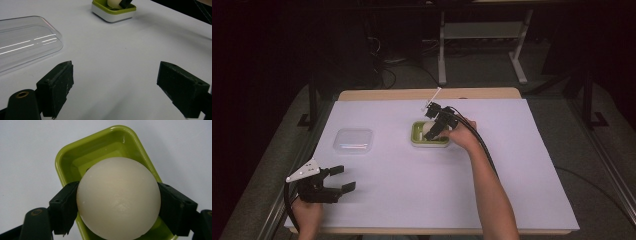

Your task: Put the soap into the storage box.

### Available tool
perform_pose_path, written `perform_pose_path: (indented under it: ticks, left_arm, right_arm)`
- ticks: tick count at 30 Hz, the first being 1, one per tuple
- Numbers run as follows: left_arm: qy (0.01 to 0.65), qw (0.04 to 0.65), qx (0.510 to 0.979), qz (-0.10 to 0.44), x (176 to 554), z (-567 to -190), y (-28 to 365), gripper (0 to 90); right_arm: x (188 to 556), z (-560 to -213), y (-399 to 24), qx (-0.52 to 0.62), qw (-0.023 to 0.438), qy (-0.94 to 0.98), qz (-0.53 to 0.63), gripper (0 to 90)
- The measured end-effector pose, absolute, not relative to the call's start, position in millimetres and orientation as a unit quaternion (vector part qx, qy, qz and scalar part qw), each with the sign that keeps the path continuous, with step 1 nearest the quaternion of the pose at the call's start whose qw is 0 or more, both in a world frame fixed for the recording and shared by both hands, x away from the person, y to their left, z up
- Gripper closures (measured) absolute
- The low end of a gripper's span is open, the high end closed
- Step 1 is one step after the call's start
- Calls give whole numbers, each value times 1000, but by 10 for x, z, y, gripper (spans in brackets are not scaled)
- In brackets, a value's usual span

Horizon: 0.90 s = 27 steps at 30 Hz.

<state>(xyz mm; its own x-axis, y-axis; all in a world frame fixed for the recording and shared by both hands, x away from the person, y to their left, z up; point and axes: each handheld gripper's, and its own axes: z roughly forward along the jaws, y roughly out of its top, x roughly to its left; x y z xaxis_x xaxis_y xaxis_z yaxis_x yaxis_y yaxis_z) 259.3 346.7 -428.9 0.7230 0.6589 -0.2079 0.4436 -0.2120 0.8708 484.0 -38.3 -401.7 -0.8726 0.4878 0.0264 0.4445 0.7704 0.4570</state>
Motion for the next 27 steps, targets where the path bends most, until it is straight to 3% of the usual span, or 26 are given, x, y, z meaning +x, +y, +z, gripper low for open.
perform_pose_path:
  ticks: [27]
  left_arm:
    - [359,517,770,103,2590,-4289,3460,133]
  right_arm:
    - [4845,-4021,-360,248,51,939,234,222]
